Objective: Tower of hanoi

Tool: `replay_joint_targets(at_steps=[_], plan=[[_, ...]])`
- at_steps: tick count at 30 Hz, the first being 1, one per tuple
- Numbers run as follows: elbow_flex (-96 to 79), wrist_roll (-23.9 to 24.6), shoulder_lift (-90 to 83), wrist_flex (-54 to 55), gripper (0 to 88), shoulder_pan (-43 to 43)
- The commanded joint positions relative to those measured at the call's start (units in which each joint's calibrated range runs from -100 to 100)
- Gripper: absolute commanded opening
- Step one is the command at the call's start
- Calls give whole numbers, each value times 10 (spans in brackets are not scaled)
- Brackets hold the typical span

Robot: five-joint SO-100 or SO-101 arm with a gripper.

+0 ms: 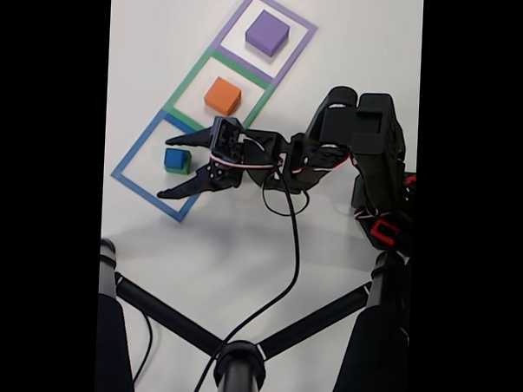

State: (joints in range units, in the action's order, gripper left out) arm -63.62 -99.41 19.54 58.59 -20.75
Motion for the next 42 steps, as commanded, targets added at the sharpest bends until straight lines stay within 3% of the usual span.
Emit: replay_joint_targets(at_steps=[1,11,25,42], plan=[[1,-6,-6,16,270,-5],[-18,-6,-18,17,171,-10],[-11,-6,-20,24,150,-17],[-18,-6,-23,27,30,-14]])
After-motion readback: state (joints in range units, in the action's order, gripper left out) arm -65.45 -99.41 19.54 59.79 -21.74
